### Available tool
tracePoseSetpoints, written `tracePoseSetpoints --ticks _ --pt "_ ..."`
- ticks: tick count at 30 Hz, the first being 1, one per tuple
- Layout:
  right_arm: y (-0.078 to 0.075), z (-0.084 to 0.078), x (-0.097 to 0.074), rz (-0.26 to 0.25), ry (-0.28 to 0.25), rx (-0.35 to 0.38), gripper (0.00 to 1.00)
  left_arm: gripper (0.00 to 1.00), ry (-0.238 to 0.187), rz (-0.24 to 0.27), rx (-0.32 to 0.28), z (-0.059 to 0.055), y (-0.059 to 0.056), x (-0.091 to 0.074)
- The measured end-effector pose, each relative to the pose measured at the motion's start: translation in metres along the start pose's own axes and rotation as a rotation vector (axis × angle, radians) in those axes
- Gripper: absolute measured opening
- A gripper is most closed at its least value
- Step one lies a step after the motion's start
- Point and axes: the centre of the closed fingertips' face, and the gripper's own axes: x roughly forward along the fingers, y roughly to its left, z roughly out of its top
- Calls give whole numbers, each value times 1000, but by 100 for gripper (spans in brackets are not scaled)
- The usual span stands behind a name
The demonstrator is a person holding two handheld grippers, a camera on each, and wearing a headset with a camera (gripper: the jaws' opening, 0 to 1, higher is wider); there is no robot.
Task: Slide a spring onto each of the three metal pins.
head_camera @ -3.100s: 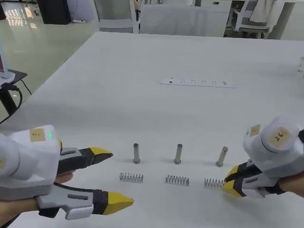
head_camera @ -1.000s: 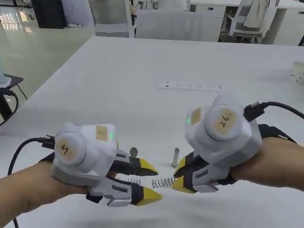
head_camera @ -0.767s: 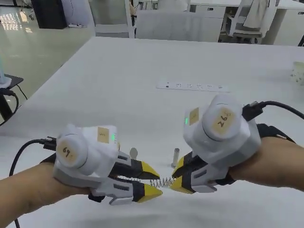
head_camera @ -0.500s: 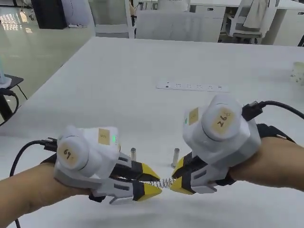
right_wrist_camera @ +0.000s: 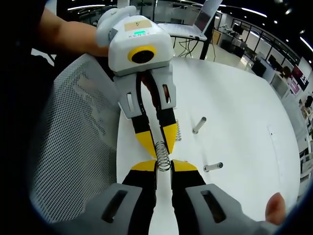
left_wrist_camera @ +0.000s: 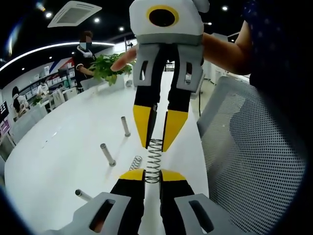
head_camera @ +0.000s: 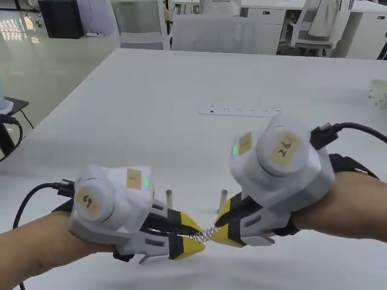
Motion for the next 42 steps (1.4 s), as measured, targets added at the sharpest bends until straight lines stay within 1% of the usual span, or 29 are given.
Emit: tracePoseSetpoints --ticks 4,8,12,21,23,32,42 --pt "1 5 -1 -3 -1 -15 8 3 -4 -3 -1 1 -1 0" --pt "3 11 -3 -2 -18 -23 8 3 -7 -8 -1 1 -2 0" --pt "3 14 -2 -3 -23 -28 8 2 -10 -9 -2 2 -3 0" --pt "6 12 -1 17 -25 -11 9 2 -7 -19 0 1 -6 0" --pt "7 12 0 25 -28 -6 11 2 -12 -19 -2 3 -6 0" --pt "6 9 5 34 -25 1 10 2 -37 -17 8 13 -7 -2" --pt "5 10 4 36 -37 13 9 2 -61 -14 8 18 -6 -3"
